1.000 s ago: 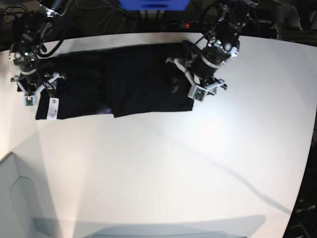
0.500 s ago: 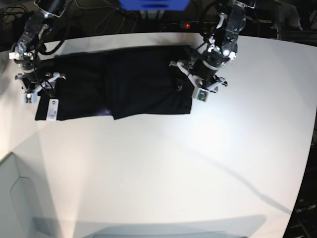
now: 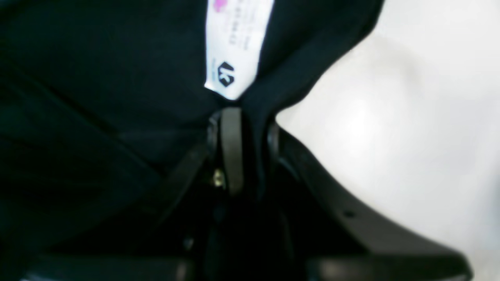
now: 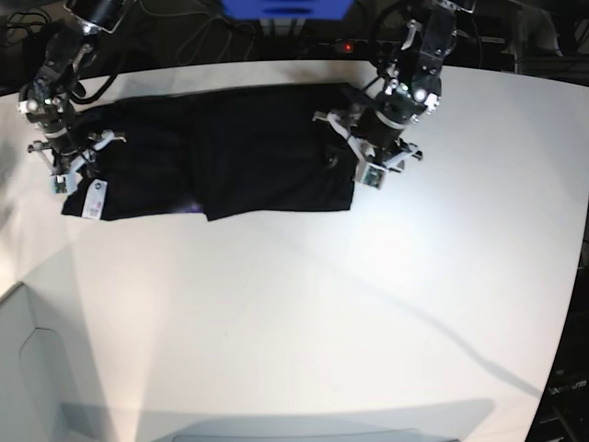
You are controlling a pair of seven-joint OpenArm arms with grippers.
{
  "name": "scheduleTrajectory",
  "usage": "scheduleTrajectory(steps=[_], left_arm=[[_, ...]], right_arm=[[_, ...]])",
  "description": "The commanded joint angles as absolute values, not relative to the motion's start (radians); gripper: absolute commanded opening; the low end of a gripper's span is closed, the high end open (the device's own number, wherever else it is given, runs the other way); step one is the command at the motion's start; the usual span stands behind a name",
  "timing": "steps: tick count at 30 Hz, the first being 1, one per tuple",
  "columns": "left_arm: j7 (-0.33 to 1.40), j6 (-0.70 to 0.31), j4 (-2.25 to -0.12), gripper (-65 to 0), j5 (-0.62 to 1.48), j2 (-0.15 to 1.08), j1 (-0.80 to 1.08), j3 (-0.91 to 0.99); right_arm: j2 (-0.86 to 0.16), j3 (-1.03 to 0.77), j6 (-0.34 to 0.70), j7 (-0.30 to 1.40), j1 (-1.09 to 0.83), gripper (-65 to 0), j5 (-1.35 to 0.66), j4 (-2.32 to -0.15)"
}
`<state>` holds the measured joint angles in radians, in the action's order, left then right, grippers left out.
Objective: Fold the T-shirt properly
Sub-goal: 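Release the folded end and move the left gripper back to the fold edge, then lift the strip end with the right gripper and fold it over toward the left gripper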
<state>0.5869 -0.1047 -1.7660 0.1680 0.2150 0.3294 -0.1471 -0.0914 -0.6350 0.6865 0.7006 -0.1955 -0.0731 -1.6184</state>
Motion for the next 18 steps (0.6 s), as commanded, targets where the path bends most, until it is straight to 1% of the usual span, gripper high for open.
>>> scheduleTrajectory(steps=[1, 4, 8, 14, 18], left_arm=[[0.567, -0.104, -1.81, -29.3, 0.171, 0.222, 0.326, -0.147], [0.567, -0.104, -1.863, -29.3, 0.168, 0.225, 0.344, -0.137], [0.567, -0.108, -1.868, -29.1, 0.171, 0.216, 0.372, -0.047], [0.561, -0.11, -1.738, -29.1, 0.171, 0.214, 0.348, -0.021], [0.565, -0.11, -1.666, -29.2, 0.173, 0.17, 0.309, -0.015]], right_arm=[[-0.096, -0.656, 0.698, 0.688, -0.197, -65.0, -0.065, -1.667], [-0.056, -0.67, 0.698, 0.682, -0.197, -65.0, -0.065, -1.764], [-0.021, -0.661, 0.698, 0.69, -0.206, -65.0, -0.065, -1.862], [0.031, -0.575, 0.698, 0.69, -0.262, -65.0, -0.065, -1.991], [0.081, -0.484, 0.698, 0.68, -0.308, -65.0, -0.065, -2.038]])
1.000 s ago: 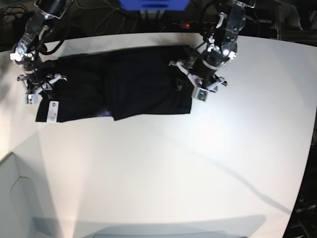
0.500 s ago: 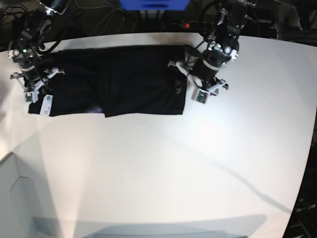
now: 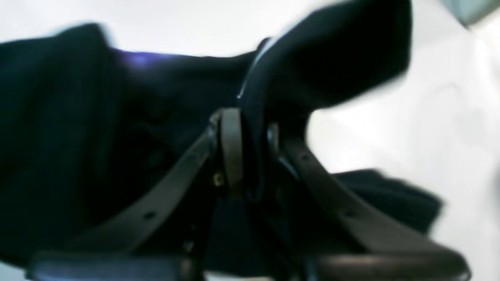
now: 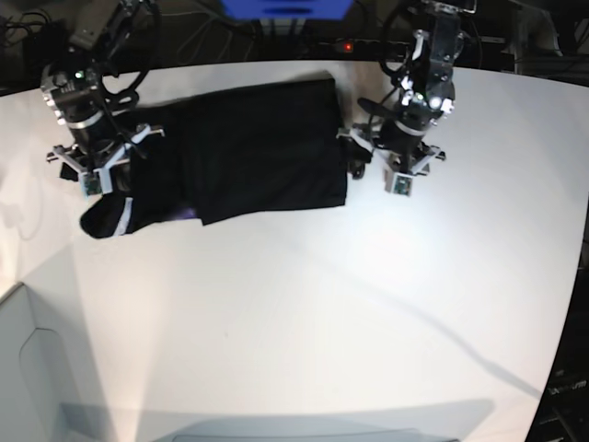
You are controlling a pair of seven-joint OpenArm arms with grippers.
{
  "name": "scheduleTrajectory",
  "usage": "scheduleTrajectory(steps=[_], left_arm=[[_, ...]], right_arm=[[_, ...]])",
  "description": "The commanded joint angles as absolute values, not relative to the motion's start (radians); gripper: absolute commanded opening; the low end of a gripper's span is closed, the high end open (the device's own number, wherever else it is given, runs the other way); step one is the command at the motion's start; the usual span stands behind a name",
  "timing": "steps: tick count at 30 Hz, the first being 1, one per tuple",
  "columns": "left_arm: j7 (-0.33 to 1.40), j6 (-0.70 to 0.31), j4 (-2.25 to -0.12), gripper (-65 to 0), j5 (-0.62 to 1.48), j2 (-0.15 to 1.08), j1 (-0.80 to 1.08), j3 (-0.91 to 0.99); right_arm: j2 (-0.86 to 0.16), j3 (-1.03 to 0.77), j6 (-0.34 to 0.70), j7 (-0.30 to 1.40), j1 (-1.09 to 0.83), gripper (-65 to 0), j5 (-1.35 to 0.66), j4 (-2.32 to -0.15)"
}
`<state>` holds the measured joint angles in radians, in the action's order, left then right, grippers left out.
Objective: Fold the T-shirt properly
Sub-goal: 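Lift the strip end with the right gripper and fold it over toward the left gripper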
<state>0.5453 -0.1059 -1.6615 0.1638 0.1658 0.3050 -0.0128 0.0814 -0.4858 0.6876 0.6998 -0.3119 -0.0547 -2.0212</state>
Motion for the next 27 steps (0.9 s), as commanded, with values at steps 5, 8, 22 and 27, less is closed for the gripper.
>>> scheduleTrajectory(steps=[5, 8, 22, 27], left_arm=[[0.567, -0.11, -1.639, -29.2, 0.171, 0.16, 0.291, -0.021], [0.567, -0.11, -1.639, -29.1, 0.171, 0.16, 0.288, -0.021], [0.567, -0.107, -1.639, -28.9, 0.165, 0.168, 0.288, -0.016], [0.567, -0.105, -1.649, -28.9, 0.166, 0.168, 0.294, -0.015]], right_arm=[[0.091, -0.311, 0.698, 0.68, -0.354, -65.0, -0.065, -2.038], [0.091, -0.188, 0.698, 0.679, -0.366, -65.0, -0.065, -2.04], [0.087, 0.246, 0.698, 0.682, -0.295, -65.0, -0.059, -2.018], [0.09, 0.271, 0.698, 0.68, -0.243, -65.0, -0.065, -1.919]])
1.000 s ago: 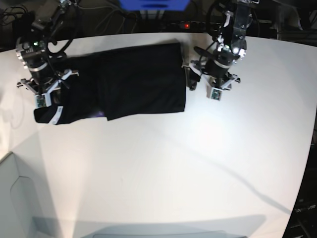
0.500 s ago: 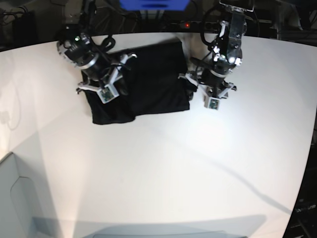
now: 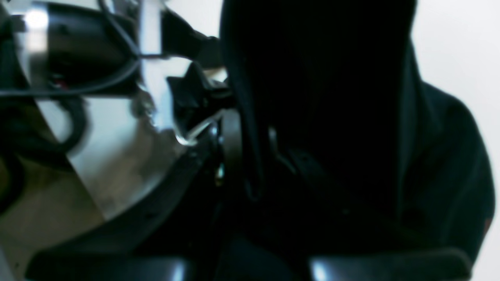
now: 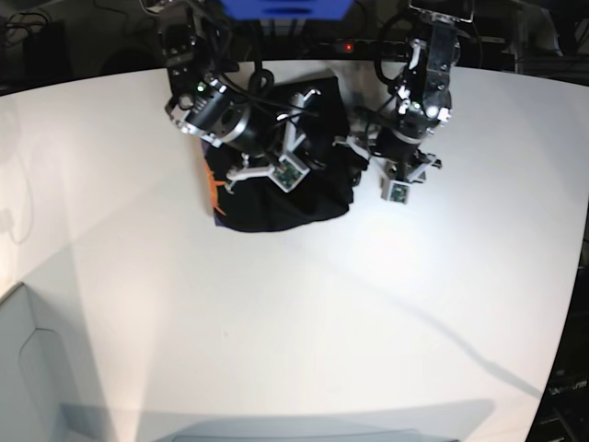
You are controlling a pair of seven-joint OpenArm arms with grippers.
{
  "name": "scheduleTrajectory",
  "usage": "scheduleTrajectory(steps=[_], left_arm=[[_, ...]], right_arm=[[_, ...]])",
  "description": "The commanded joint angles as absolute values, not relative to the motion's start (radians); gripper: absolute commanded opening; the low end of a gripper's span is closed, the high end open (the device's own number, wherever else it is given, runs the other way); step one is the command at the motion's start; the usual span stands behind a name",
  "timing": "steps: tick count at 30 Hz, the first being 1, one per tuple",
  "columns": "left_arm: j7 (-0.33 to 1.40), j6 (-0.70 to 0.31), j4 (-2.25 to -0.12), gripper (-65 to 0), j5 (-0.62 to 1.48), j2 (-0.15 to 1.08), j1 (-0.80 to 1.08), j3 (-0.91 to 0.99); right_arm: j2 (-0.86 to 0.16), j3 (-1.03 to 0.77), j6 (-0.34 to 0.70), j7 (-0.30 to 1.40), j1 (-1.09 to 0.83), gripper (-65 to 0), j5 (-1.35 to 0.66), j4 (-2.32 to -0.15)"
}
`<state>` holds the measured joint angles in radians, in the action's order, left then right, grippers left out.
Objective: Fold the T-shirt properly
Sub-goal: 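Lift the strip end with the right gripper and fold it over toward the left gripper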
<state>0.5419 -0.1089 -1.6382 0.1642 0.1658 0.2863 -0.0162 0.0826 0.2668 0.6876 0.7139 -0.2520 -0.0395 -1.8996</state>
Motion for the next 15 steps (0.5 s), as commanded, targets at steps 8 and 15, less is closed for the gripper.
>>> scheduleTrajectory(steps=[8, 15], left_arm=[[0.567, -0.104, -1.653, -28.9, 0.17, 0.166, 0.298, -0.013], [0.567, -0.104, -1.655, -28.8, 0.171, 0.162, 0.306, -0.004]], right_arm=[[0.09, 0.277, 0.698, 0.68, -0.183, -65.0, -0.065, -1.802], [0.085, 0.314, 0.698, 0.688, -0.151, -63.1, -0.061, -1.747]])
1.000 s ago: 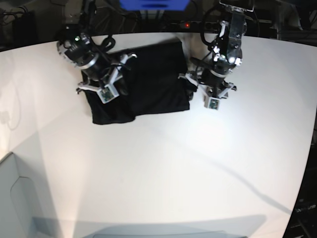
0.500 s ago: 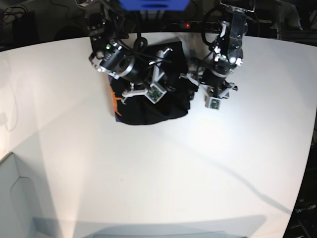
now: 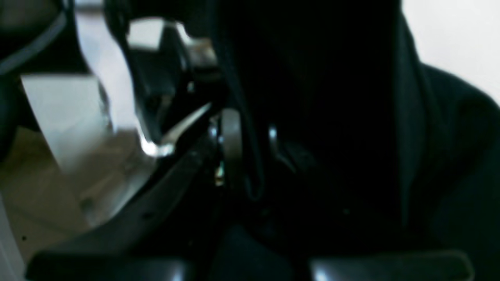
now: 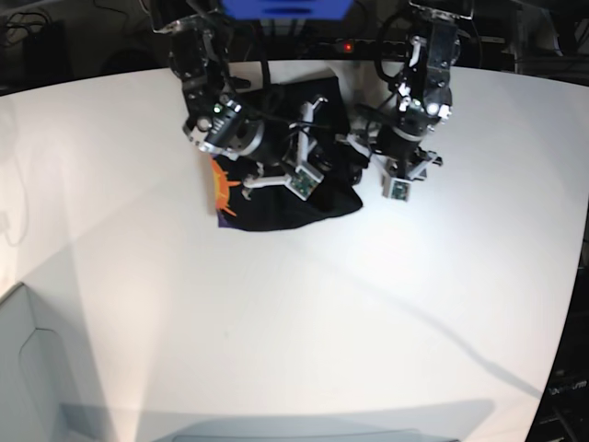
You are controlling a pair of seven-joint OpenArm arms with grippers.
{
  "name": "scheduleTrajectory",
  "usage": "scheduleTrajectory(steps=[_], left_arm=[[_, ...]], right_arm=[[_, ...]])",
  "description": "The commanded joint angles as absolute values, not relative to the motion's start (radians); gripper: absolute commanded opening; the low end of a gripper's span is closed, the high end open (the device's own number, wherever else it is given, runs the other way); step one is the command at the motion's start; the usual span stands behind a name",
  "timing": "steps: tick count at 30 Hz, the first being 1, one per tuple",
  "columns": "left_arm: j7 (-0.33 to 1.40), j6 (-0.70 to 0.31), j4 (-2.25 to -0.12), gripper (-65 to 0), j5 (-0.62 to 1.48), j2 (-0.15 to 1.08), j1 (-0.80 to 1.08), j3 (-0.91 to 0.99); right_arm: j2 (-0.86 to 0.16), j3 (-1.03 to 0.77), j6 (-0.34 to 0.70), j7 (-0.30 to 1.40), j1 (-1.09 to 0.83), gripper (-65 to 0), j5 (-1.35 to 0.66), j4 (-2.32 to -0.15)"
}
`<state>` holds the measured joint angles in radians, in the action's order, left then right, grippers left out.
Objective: Fold the T-shirt properly
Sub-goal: 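Lift the strip end with the right gripper and fold it over toward the left gripper, then grasp the folded bundle's edge with the left gripper beside the right gripper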
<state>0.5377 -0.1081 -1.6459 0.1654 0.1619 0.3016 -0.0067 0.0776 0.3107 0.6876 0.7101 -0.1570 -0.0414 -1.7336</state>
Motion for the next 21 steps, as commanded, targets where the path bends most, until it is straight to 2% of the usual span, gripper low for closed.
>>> scheduleTrajectory(steps=[1, 6, 8, 14, 21], left_arm=[[0.567, -0.104, -1.659, -28.8, 0.171, 0.16, 0.306, 0.005], [0.568, -0.104, -1.725, -28.8, 0.171, 0.157, 0.32, 0.058], [0.568, -0.104, -1.755, -28.8, 0.171, 0.157, 0.321, 0.073], [0.568, -0.107, -1.805, -28.7, 0.171, 0.159, 0.371, 0.171], [0.568, -0.11, -1.833, -28.7, 0.171, 0.159, 0.412, 0.344]], right_arm=[[0.085, 0.314, 0.698, 0.688, -0.151, -60.2, -0.061, -1.747], [0.085, 0.305, 0.698, 0.68, -0.159, -38.2, -0.065, -1.785], [0.084, 0.303, 0.698, 0.68, -0.168, -32.3, -0.065, -1.842], [0.056, 0.269, 0.698, 0.68, -0.234, -30.3, -0.065, -2.014], [0.024, 0.145, 0.698, 0.679, -0.303, -30.3, -0.065, -2.028]])
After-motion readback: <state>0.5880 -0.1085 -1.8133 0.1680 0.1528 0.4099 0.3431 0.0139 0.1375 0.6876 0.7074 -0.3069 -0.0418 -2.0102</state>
